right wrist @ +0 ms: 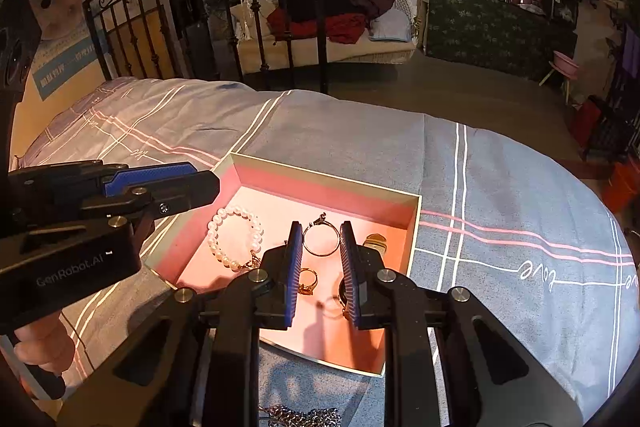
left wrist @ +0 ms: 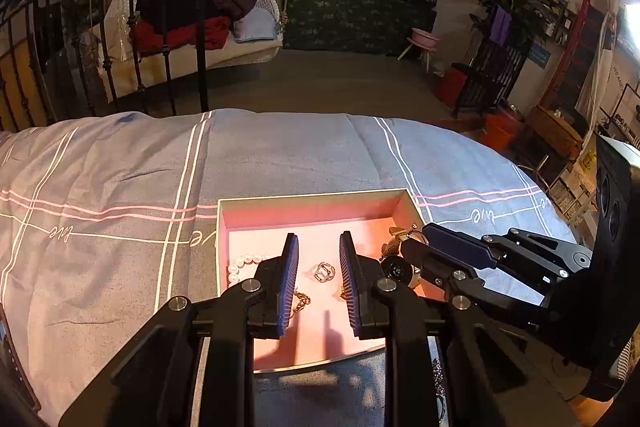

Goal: Organize jewelry
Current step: 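Carry the ring into the box and open the right tool, then reach the left tool toward the gold pendant while the right tool approaches the silver hoop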

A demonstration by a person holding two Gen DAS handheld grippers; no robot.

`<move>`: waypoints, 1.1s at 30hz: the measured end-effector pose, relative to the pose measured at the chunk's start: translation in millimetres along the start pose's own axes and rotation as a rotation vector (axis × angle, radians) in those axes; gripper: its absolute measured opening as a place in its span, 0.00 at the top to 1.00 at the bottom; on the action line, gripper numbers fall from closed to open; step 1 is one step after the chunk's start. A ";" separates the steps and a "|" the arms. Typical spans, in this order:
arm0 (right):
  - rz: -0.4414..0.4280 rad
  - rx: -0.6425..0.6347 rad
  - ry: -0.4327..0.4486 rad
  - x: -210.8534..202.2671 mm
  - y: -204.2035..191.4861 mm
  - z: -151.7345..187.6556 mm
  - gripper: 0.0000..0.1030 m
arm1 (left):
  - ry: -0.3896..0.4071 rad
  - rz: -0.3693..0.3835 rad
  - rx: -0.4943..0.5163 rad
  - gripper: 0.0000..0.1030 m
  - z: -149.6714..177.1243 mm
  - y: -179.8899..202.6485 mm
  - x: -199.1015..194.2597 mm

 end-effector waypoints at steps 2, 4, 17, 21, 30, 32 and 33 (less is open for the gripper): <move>-0.008 0.005 -0.039 4.1 0.6 7.1 0.78 | 0.001 -0.008 -0.008 0.72 3.0 -3.2 -0.7; 0.016 0.003 -0.050 1.6 2.5 14.8 0.58 | 0.021 -0.011 -0.024 0.38 4.6 -6.3 -8.6; -0.057 0.102 -0.128 -86.6 -18.8 130.0 0.38 | -0.143 -0.003 0.048 0.28 136.0 -8.7 -77.5; -0.039 0.111 -0.181 -98.2 -34.2 163.8 0.38 | -0.207 0.004 0.033 0.35 162.3 -5.1 -77.9; 0.001 0.105 -0.181 -102.2 -35.4 167.9 0.38 | -0.248 0.028 0.026 0.68 167.0 14.7 -73.4; 0.000 0.102 -0.183 -102.0 -35.3 167.4 0.37 | -0.250 0.041 0.026 0.68 168.7 18.4 -72.6; 0.000 0.100 -0.181 -102.4 -35.2 167.5 0.37 | -0.249 0.039 0.024 0.68 169.1 19.2 -71.6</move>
Point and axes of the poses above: each gripper's, at about its wrist camera, not at the fingertips, and x roughly the way its jaws point, y to its right, z to its underside, the point moved 6 cm from there along x, roughly the way its jaws point, and after that the axes turned 13 degrees about y, right-handed, at the moved point
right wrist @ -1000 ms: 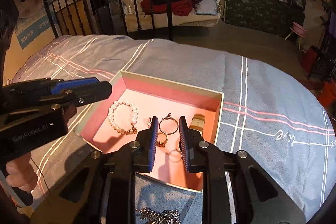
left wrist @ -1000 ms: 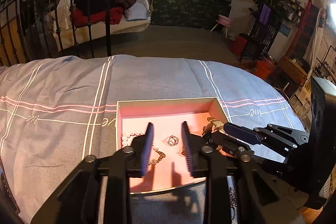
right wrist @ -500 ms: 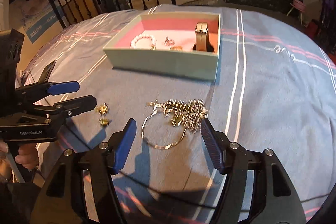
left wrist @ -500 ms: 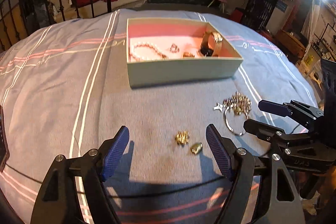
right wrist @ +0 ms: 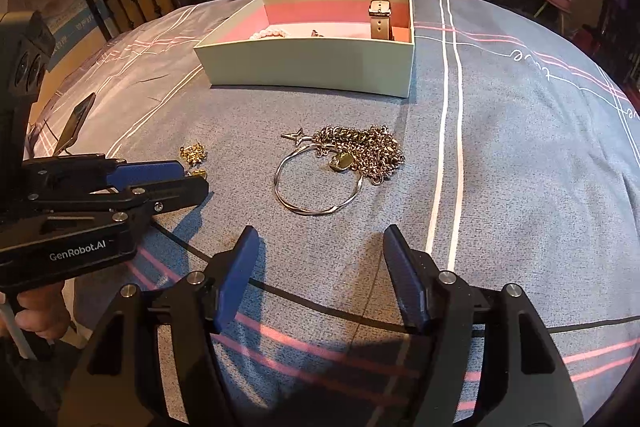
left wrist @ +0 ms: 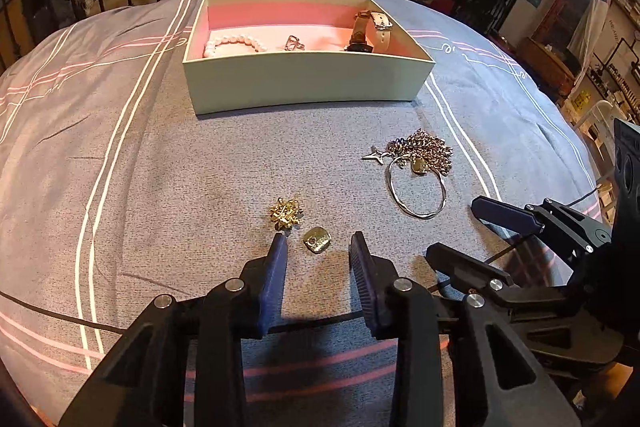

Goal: Organize jewelry
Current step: 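Reach the left tool toward the gold pendant while the right tool approaches the silver hoop, then grasp the gold heart pendant with the left tool while the right tool grasps the silver hoop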

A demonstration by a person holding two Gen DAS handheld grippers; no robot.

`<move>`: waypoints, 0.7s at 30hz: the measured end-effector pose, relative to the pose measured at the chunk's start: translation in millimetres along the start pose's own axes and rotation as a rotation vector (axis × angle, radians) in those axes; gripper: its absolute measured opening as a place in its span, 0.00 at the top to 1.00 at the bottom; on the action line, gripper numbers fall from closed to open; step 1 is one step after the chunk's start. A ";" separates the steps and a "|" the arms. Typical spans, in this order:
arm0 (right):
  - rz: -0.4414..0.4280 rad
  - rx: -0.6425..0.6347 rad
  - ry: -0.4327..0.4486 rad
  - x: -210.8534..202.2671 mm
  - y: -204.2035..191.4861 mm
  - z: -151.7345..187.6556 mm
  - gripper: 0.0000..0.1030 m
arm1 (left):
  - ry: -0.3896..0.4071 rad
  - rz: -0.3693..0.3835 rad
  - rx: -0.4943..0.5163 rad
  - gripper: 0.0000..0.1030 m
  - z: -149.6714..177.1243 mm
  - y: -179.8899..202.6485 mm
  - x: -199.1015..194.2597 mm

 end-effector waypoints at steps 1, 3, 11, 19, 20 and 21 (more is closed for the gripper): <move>0.000 0.001 0.000 0.1 0.2 0.2 0.37 | 0.003 -0.002 0.008 0.68 -1.1 1.7 1.3; 0.004 -0.002 0.001 1.1 0.7 -1.0 0.37 | 0.011 -0.032 0.040 0.87 -2.0 3.4 5.3; -0.006 -0.012 -0.031 21.3 -3.3 -13.8 0.24 | 0.044 0.037 -0.040 0.86 -1.7 -6.8 -0.4; -0.036 -0.045 -0.031 40.6 -5.7 -31.2 0.47 | 0.054 0.021 -0.035 0.86 3.8 -11.1 -10.1; -0.044 -0.051 -0.034 39.6 -5.9 -31.0 0.48 | 0.055 0.020 -0.030 0.86 3.7 -10.4 -10.2; -0.048 -0.061 -0.034 37.6 -6.7 -30.0 0.48 | 0.058 0.019 -0.025 0.86 3.6 -9.7 -10.8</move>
Point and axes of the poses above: each gripper's, at about its wrist camera, not at the fingertips, and x roughly the way its jaws point, y to its right, z to its underside, the point moved 6 cm from there along x, roughly the way its jaws point, and after that the axes turned 13 degrees about y, right-handed, at the moved point
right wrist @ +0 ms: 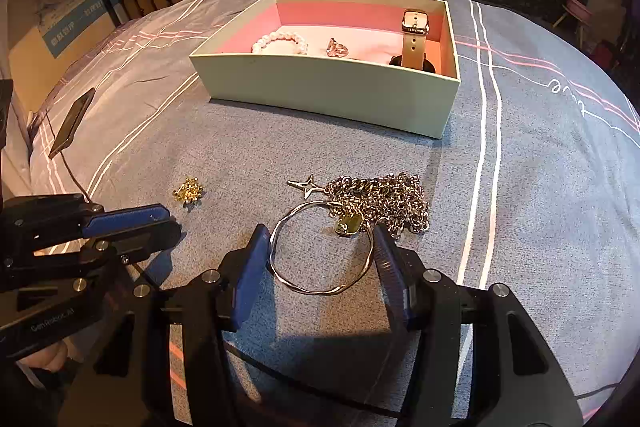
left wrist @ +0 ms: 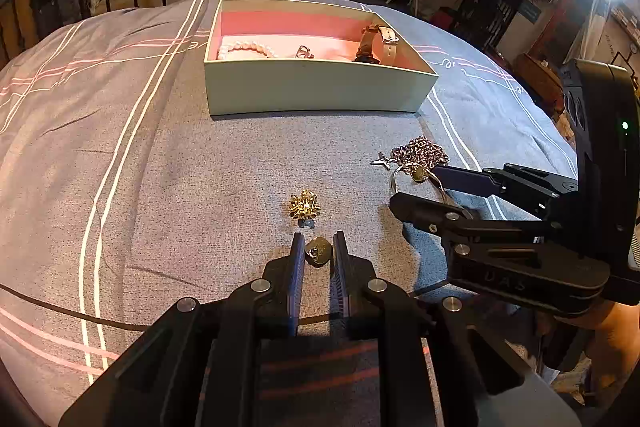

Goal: Organize jewelry
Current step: 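Grasp the gold heart pendant with the left tool while the right tool grasps the silver hoop, then carry the pendant and hoop into the green box and open both tools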

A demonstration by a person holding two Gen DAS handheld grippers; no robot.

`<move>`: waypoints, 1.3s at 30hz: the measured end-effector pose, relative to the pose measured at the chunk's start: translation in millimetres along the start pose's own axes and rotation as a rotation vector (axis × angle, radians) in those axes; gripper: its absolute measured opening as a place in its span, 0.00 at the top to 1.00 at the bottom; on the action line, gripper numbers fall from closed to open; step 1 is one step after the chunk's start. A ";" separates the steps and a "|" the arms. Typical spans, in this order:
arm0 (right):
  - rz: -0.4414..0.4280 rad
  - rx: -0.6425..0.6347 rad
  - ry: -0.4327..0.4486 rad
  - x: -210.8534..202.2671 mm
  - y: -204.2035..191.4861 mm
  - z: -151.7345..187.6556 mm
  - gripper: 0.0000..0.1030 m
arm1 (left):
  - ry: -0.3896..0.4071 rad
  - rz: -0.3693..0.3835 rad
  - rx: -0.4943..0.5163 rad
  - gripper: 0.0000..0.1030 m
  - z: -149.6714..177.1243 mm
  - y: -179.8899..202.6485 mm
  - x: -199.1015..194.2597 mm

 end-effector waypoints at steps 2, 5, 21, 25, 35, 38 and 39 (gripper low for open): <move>-0.009 -0.001 0.016 -7.4 -1.2 1.3 0.48 | 0.003 0.000 0.008 0.86 -0.2 1.6 -0.8; -0.019 0.025 0.051 -23.0 -1.6 3.6 0.48 | 0.004 0.000 0.018 0.86 -0.4 3.5 -1.1; -0.065 0.035 0.034 -48.6 -14.1 16.5 0.48 | 0.004 0.008 0.045 0.86 -3.6 13.1 -2.6; -0.055 0.011 0.051 -38.9 -12.6 5.0 0.48 | 0.028 0.006 0.048 0.86 -15.6 13.4 -3.8; -0.019 -0.066 0.183 -35.7 -6.9 -68.3 0.48 | 0.169 -0.035 0.038 0.86 -96.0 7.0 -7.2; -0.007 -0.066 0.208 -32.6 -1.3 -84.3 0.48 | 0.201 -0.046 0.011 0.86 -121.4 1.5 -7.4; -0.002 -0.067 0.214 -31.7 -0.1 -89.6 0.48 | 0.211 -0.055 0.002 0.86 -129.0 -0.8 -7.7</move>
Point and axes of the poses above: each gripper's, at about its wrist camera, not at the fingertips, and x roughly the way its jaws point, y to its right, z to its underside, the point moved 6 cm from there along x, roughly the way its jaws point, and after that the axes turned 13 degrees about y, right-handed, at the moved point
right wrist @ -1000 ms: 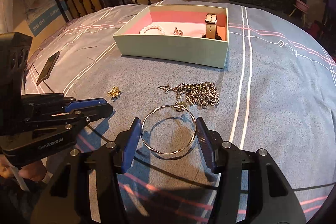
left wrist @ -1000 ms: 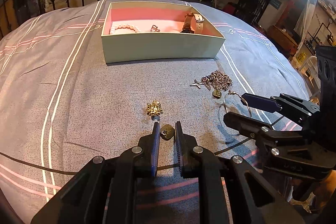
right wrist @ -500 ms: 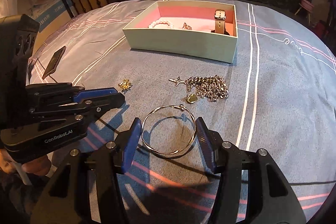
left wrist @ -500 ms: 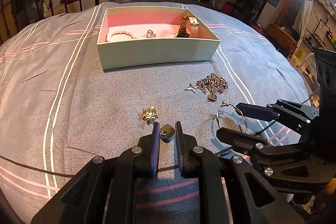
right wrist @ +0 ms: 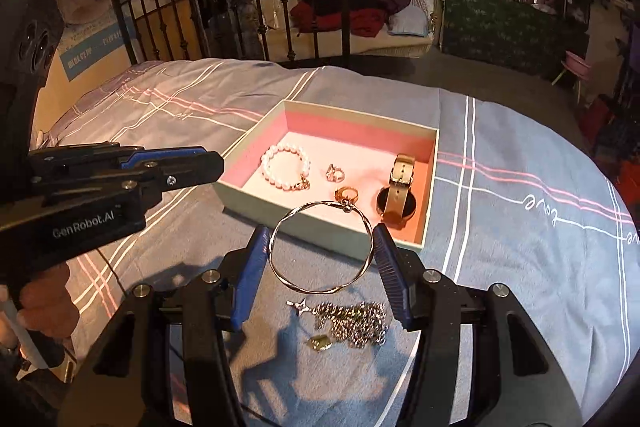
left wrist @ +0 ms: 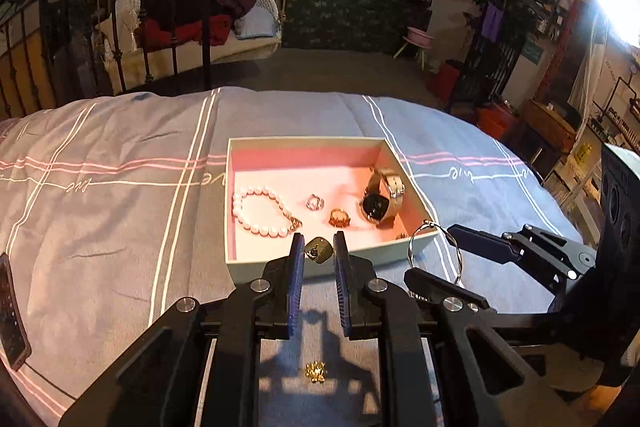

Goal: Organize jewelry
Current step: 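Carry the pendant and hoop into the green box and open both tools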

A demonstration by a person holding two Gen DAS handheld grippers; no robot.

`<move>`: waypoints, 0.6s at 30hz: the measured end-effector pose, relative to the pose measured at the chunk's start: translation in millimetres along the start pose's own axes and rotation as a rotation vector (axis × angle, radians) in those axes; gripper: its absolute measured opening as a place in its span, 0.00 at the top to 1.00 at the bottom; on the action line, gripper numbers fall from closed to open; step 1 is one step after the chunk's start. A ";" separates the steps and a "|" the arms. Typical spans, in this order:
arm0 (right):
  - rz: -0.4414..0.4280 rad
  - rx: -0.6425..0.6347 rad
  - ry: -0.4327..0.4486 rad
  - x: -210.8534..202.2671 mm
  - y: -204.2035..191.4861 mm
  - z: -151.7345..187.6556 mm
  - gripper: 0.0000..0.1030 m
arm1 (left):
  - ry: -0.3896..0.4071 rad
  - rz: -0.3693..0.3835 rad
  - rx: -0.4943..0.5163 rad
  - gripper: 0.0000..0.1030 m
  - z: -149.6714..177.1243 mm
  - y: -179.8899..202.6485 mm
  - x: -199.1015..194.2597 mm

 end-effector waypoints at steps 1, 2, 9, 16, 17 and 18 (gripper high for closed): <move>0.003 -0.004 0.006 2.3 1.2 -4.8 0.48 | 0.010 -0.008 -0.002 0.86 -7.1 -1.3 1.9; 0.010 -0.009 0.014 4.9 2.6 -10.3 0.48 | 0.016 -0.011 0.001 0.86 -12.0 -3.8 3.2; 0.059 0.002 0.075 24.1 20.4 -53.9 0.48 | 0.058 -0.054 0.007 0.86 -53.5 -6.8 19.8; 0.090 0.023 0.069 47.1 38.6 -72.0 0.48 | 0.050 -0.063 -0.010 0.86 -69.0 -9.7 36.5; 0.093 0.020 0.064 49.7 39.3 -72.1 0.48 | 0.045 -0.065 -0.015 0.86 -68.9 -10.3 39.2; 0.095 0.017 0.060 52.0 39.3 -71.7 0.48 | 0.039 -0.068 -0.018 0.86 -67.9 -10.9 41.7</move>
Point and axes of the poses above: each gripper's, at about its wrist camera, not at the fingertips, and x roughly the way its jaws point, y to its right, z to its underside, the point moved 6 cm from there along x, roughly the way its jaws point, and after that the axes turned 13 degrees about y, right-handed, at the moved point
